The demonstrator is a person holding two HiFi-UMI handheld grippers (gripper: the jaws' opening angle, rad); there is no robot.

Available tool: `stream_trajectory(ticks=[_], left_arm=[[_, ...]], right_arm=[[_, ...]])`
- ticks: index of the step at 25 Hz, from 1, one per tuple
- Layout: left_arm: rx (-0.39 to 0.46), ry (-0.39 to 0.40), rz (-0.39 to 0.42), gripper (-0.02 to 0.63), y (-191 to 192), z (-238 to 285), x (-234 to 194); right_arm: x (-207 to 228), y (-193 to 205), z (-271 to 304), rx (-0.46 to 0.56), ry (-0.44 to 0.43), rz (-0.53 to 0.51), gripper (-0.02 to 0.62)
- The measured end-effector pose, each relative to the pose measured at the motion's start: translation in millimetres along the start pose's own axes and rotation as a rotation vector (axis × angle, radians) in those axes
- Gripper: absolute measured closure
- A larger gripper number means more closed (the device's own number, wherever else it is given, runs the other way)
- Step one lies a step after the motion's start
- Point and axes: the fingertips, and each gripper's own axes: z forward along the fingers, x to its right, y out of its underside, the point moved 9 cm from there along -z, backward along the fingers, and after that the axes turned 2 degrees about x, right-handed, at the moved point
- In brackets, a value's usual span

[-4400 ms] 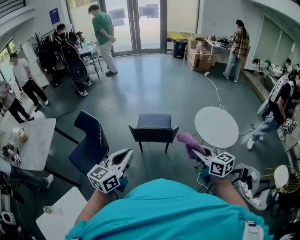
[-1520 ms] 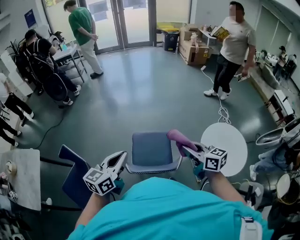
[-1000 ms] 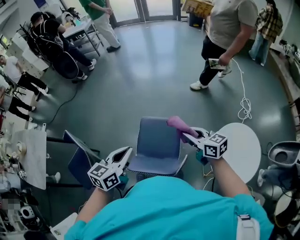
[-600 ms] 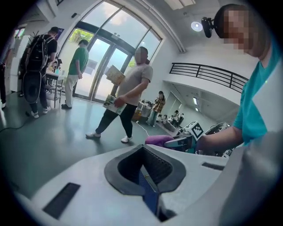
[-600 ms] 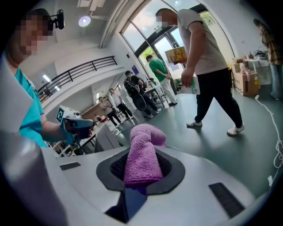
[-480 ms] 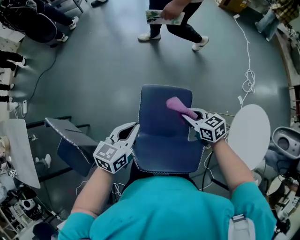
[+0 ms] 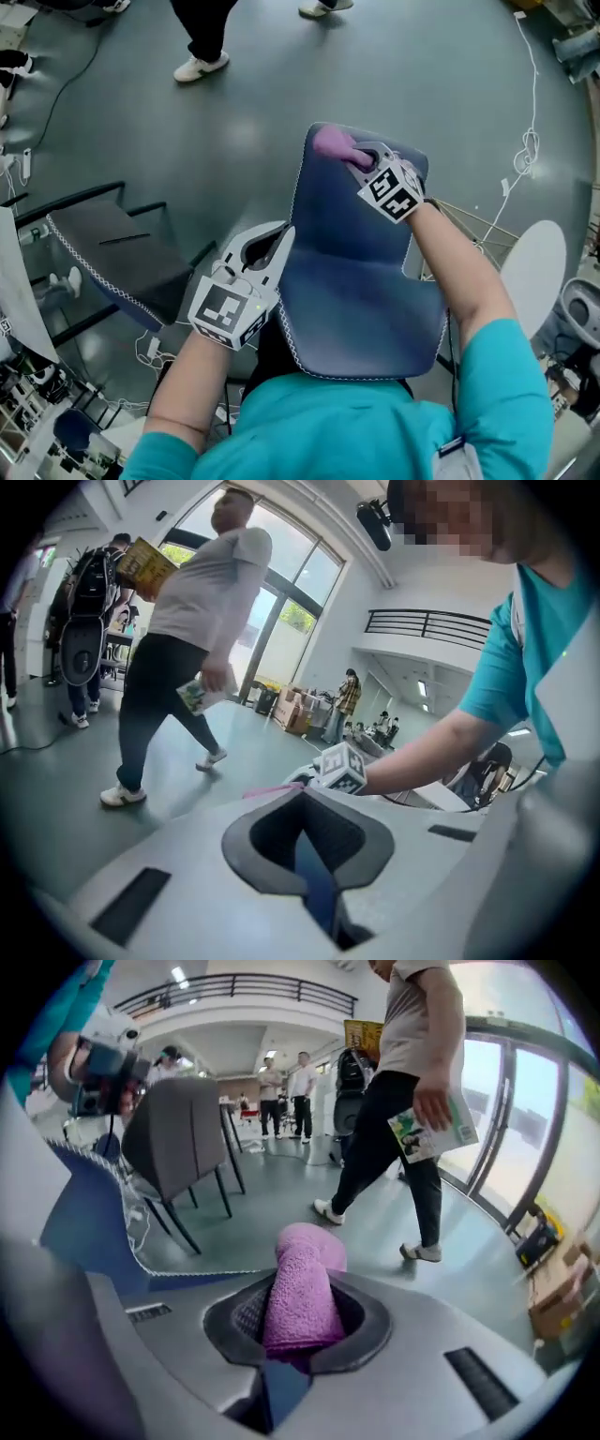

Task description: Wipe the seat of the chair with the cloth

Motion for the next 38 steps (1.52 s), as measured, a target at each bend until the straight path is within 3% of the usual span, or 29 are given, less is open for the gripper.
stream_trajectory(ticks=[5,11,16,22,38], left_arm=[[-0.013,0.011,0.009,0.618,17.6,-0.3,-18.5],[-0.009,0.001,-0.038,0.618,17.5,9.7,-32.0],[0.022,0.024,-0.048,0.618,24.0,24.4,-30.9],[0.008,0.045,-0.046,0.618,21.0,42.8,-28.2],[0.004,0.075,-0.042,0.618,17.0,53.6,-9.3]], right_arm=[[-10.5,12.9,90.9,-0.139,-0.008,-0.254,0.538],[-3.1,12.6,139.6,-0.187,-0.001,-0.364,0.538],[-6.2,28.2,161.0,-0.256,-0.050,-0.446,0.538],[3.5,37.7,163.3,-0.248,-0.103,-0.431,0.538],[4.2,50.7,149.6,-0.232,-0.100,-0.375,0.538]])
